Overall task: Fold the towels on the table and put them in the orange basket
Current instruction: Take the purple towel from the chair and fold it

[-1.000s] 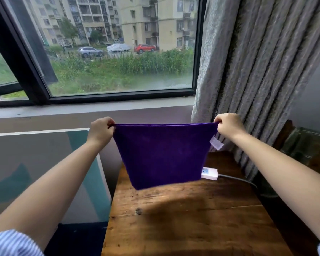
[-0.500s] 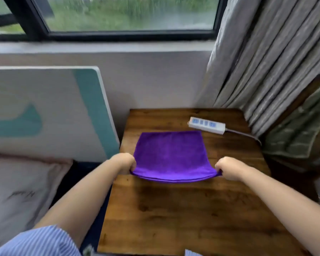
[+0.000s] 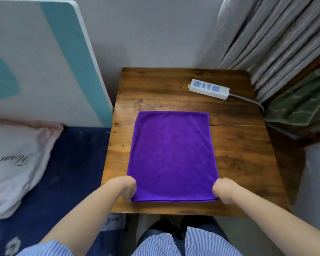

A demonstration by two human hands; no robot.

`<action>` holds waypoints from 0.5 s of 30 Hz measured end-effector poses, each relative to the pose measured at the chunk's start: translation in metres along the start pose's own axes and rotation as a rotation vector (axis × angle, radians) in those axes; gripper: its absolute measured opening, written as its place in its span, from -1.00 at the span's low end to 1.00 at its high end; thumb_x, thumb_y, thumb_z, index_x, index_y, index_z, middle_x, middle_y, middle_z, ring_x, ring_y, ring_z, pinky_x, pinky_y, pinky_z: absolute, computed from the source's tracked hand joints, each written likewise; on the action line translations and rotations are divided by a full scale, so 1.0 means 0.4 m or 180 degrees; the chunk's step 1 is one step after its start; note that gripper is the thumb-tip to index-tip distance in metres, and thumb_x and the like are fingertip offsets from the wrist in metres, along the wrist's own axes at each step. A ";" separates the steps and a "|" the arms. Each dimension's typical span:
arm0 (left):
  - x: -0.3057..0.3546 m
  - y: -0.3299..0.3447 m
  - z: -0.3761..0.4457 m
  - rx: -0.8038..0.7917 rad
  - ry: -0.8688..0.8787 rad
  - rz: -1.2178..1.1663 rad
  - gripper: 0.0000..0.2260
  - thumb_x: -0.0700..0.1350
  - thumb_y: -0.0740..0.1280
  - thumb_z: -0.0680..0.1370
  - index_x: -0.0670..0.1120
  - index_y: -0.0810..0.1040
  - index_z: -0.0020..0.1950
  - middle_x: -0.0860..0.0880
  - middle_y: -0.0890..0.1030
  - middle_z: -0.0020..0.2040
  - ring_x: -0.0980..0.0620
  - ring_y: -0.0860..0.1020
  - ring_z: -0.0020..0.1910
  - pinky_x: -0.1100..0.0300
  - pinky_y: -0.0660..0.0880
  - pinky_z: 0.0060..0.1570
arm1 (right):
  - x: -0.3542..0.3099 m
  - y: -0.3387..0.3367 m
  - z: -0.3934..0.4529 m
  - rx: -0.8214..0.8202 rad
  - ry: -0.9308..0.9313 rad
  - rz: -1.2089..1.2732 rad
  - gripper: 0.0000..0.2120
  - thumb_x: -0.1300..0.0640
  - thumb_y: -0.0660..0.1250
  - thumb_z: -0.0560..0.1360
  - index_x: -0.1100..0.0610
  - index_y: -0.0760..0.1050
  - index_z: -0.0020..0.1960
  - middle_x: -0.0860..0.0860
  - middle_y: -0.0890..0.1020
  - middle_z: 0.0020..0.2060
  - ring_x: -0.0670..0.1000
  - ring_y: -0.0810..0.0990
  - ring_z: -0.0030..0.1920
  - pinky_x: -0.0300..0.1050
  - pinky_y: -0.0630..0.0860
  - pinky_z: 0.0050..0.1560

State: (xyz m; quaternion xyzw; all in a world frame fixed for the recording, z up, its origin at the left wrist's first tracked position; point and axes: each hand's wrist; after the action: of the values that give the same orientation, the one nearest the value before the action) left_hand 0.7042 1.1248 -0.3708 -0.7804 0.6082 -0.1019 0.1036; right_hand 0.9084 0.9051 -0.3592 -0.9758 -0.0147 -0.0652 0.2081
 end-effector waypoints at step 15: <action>-0.172 -0.261 0.054 0.1932 -0.1061 -0.2333 -0.71 -0.08 0.09 0.63 -0.17 0.46 0.24 -0.16 0.53 0.23 -0.13 0.50 0.19 0.08 0.43 0.11 | 0.277 -0.203 0.100 0.1375 0.0616 0.2115 -0.80 0.22 0.14 0.51 0.15 0.55 -0.06 0.12 0.63 0.00 0.09 0.56 -0.04 -0.18 0.39 -0.14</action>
State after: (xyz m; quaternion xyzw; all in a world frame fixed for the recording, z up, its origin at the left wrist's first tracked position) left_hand 0.7908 1.2173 -0.3638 -0.8830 0.2123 -0.1778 0.3790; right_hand 1.0184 0.9956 -0.3478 -0.8507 0.3076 -0.0813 0.4185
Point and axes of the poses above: each hand's wrist, its own z-axis towards the middle knuckle, its own y-axis out of the palm, x = y × z
